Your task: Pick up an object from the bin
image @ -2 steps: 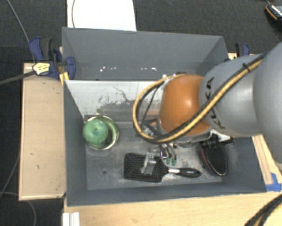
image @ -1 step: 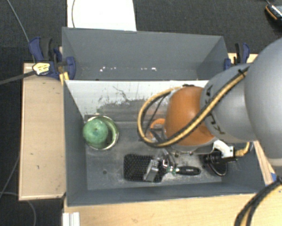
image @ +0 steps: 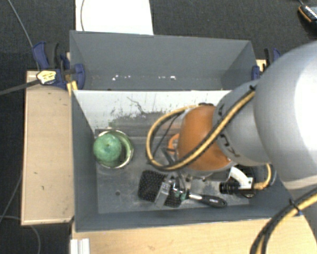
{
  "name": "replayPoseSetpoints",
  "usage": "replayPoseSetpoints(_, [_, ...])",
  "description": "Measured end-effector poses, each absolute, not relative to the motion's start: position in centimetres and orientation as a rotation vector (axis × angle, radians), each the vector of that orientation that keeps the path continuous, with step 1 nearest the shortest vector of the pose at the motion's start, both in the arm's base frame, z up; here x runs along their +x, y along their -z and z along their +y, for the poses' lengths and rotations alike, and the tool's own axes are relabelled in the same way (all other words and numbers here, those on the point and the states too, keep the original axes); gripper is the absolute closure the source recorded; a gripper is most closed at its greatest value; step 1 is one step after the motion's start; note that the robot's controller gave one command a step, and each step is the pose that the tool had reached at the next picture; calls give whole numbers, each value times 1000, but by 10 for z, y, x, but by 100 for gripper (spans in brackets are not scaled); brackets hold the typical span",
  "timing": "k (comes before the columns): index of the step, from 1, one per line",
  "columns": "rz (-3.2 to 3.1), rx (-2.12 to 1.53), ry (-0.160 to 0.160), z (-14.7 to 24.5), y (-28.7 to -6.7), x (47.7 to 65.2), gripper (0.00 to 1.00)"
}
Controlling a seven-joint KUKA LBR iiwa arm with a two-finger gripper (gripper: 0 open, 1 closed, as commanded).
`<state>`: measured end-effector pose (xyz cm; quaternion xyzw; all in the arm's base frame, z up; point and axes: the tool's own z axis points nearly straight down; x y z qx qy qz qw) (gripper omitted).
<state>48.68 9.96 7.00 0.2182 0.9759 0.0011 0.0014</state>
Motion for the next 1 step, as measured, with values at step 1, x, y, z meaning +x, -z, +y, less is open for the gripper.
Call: replayPoseSetpoints(1, [3021,871,2,113,-72,494,100])
